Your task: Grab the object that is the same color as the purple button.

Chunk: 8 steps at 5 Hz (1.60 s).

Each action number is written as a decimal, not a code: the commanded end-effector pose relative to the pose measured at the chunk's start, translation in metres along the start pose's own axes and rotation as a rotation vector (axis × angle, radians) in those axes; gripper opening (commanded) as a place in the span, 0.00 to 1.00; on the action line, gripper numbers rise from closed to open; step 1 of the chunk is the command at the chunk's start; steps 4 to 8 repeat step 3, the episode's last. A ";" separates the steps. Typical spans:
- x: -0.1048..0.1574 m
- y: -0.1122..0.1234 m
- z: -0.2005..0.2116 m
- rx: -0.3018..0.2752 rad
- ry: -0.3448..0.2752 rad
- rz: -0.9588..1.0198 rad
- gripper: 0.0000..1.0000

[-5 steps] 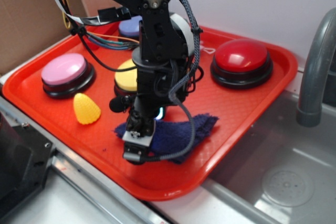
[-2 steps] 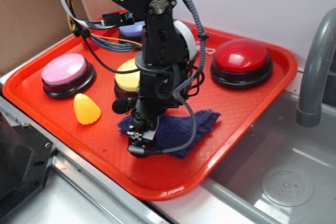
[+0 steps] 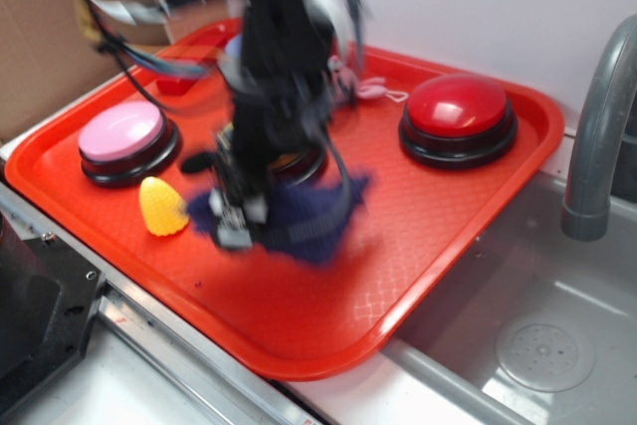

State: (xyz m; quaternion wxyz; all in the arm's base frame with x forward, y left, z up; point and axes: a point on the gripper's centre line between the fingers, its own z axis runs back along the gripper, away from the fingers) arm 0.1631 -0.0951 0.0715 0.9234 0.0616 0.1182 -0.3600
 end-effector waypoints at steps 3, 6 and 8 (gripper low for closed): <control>-0.090 -0.018 0.155 0.025 -0.228 0.764 0.00; -0.090 -0.018 0.155 0.025 -0.228 0.764 0.00; -0.090 -0.018 0.155 0.025 -0.228 0.764 0.00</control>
